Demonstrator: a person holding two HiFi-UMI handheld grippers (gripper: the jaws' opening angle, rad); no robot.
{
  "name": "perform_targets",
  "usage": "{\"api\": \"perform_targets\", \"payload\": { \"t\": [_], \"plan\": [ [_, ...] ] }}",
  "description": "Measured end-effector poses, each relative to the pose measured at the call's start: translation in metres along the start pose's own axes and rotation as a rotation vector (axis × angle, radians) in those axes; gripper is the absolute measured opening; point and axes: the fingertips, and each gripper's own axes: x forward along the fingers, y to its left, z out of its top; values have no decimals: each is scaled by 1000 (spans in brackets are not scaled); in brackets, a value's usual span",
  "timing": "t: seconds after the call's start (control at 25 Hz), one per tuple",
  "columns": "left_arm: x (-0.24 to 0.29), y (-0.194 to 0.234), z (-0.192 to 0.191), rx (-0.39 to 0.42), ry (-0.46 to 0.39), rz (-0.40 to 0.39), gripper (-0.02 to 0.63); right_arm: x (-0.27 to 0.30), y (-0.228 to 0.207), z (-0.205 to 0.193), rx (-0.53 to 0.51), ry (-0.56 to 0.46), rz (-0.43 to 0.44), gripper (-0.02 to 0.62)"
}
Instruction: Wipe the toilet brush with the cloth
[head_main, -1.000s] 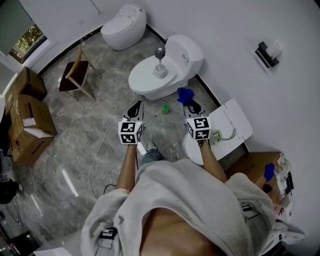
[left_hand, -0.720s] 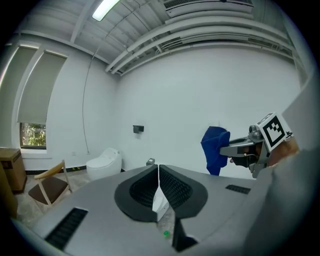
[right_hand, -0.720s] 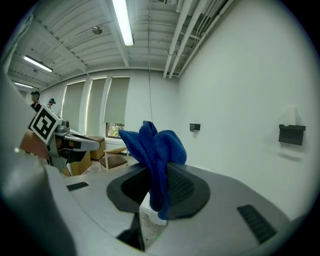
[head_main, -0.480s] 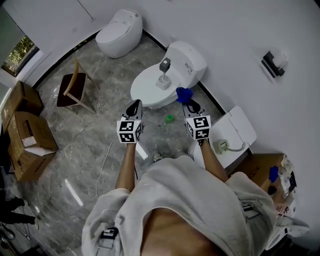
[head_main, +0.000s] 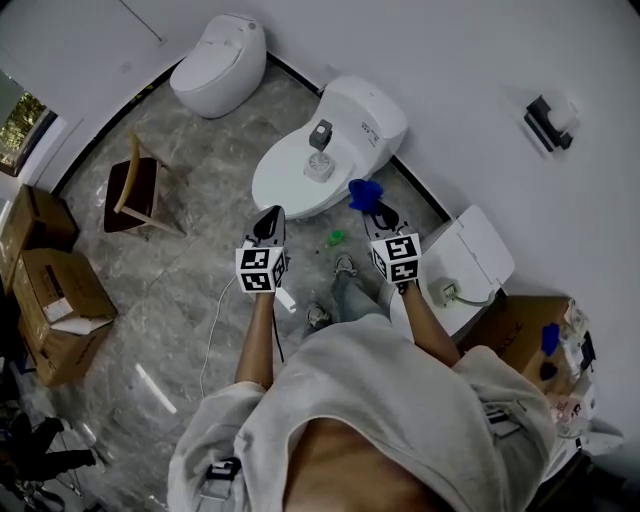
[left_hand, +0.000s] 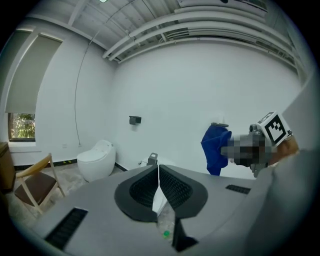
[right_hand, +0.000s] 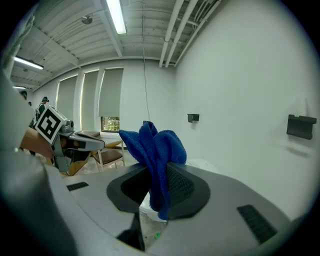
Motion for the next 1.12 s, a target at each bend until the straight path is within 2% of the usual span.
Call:
{"api": "perform_targets", "payload": {
  "t": [0.32, 0.48, 0.8, 1.12],
  "plan": [
    [48, 21, 8, -19, 18, 34, 23, 56, -28, 4, 16, 8, 36, 94],
    [81, 30, 28, -7, 24, 56, 23, 87, -49, 18, 30, -8, 58, 94],
    [143, 32, 68, 21, 10, 67, 23, 136, -87, 55, 48, -57, 96, 94],
    [194, 21, 82, 27, 24, 60, 23, 165, -118, 66, 66, -73, 131, 94]
  ]
}}
